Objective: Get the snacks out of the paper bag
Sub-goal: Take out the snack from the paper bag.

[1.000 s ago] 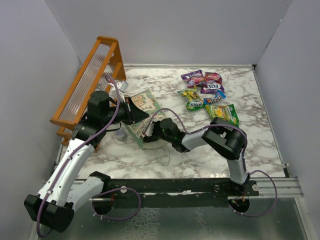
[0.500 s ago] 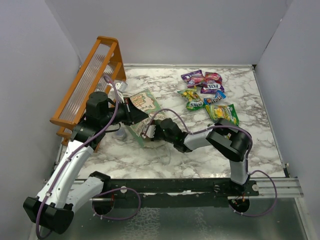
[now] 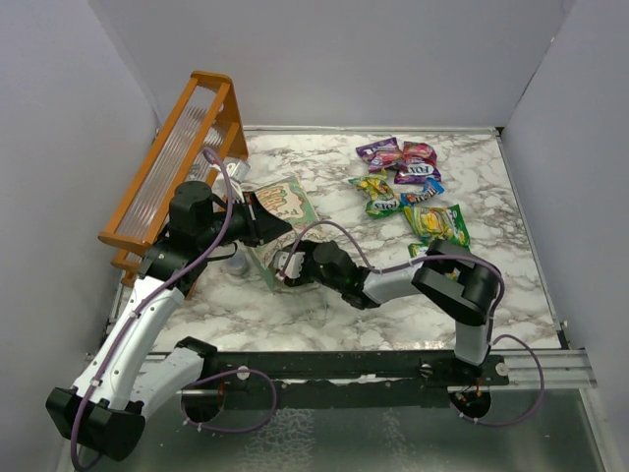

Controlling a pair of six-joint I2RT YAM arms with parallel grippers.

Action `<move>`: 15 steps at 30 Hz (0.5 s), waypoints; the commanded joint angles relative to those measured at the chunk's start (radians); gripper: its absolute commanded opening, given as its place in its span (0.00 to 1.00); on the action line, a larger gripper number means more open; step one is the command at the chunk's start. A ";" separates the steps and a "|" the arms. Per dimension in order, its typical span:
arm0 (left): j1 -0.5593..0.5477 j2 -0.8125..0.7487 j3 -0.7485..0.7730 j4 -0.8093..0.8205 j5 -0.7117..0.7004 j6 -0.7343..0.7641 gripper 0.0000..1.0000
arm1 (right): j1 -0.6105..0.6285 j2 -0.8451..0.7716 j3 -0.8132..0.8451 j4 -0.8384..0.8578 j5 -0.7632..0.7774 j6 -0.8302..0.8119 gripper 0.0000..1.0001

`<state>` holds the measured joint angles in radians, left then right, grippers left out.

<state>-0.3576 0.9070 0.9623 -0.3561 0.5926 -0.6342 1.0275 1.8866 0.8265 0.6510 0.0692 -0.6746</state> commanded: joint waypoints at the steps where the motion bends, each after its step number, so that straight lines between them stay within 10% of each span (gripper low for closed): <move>1: -0.005 -0.023 0.004 0.016 -0.014 0.004 0.00 | -0.003 0.065 0.050 0.032 0.147 -0.002 0.66; 15: -0.005 -0.006 0.003 0.029 0.015 0.001 0.00 | -0.002 0.119 0.000 0.346 -0.229 -0.220 0.81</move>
<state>-0.3576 0.9009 0.9623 -0.3561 0.5934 -0.6334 1.0237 1.9537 0.8177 0.7937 -0.0338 -0.7555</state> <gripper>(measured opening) 0.036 0.812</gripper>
